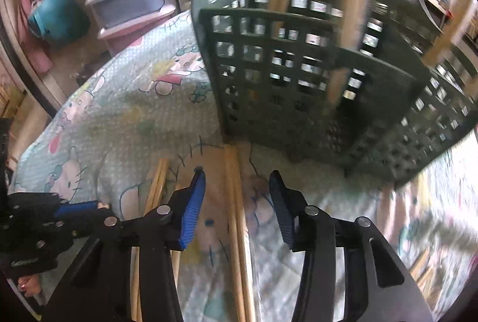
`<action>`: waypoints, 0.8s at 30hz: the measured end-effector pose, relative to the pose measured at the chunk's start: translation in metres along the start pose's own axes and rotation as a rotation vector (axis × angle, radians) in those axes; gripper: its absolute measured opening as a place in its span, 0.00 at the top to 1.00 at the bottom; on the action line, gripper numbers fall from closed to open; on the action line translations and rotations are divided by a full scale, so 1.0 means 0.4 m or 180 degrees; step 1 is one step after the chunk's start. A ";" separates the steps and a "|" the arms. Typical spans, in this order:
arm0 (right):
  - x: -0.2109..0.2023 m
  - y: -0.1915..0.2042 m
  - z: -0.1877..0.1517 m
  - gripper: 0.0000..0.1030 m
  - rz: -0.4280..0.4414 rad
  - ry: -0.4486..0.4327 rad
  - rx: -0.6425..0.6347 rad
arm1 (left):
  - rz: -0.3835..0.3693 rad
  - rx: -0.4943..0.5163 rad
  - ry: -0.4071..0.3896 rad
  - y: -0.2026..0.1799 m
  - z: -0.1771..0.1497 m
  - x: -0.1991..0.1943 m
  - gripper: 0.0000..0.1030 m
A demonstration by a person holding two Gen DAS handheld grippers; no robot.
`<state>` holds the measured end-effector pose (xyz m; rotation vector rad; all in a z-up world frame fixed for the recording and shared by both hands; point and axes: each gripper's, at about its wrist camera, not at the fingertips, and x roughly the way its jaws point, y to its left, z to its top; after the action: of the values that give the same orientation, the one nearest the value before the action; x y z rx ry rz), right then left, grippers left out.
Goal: Organize utensils
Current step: 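Close the left tool on a chopstick while the right tool closes on another, then lift both held chopsticks up over the green caddy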
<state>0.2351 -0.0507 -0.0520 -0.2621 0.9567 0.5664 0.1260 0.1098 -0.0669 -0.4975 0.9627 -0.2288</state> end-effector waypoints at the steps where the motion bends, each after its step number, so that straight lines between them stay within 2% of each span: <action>1: 0.013 0.007 0.008 0.62 -0.0029 0.0028 -0.0024 | -0.0025 0.0003 -0.0027 -0.002 0.003 -0.005 0.90; 5: 0.041 0.026 0.026 0.63 -0.0164 0.0098 -0.0121 | -0.0052 0.0088 -0.0149 -0.022 0.015 -0.029 0.91; 7: 0.047 0.029 0.029 0.76 -0.0211 0.0124 -0.0149 | -0.0069 0.0124 -0.0205 -0.031 0.026 -0.042 0.92; 10: 0.044 0.036 0.034 0.87 -0.0230 0.0113 -0.0192 | -0.0098 0.0161 -0.0292 -0.045 0.044 -0.064 0.92; 16: -0.014 -0.018 0.018 0.89 0.0041 -0.0075 0.0126 | -0.0163 0.0290 -0.0464 -0.080 0.073 -0.105 0.94; 17: -0.027 -0.027 0.014 0.96 0.0118 -0.0104 0.0184 | -0.0180 0.0311 -0.0485 -0.087 0.076 -0.111 0.94; 19: -0.052 -0.046 0.005 0.95 0.0264 -0.0145 0.0267 | -0.0205 0.0352 -0.0521 -0.101 0.084 -0.118 0.94; 24: -0.118 -0.069 -0.018 0.95 0.0315 -0.0320 0.0312 | -0.0264 0.0393 -0.0576 -0.130 0.097 -0.117 0.94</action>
<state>0.2247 -0.0927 -0.0179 -0.0979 0.9007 0.6156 0.1337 0.0951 0.0115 -0.4371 0.7475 -0.3105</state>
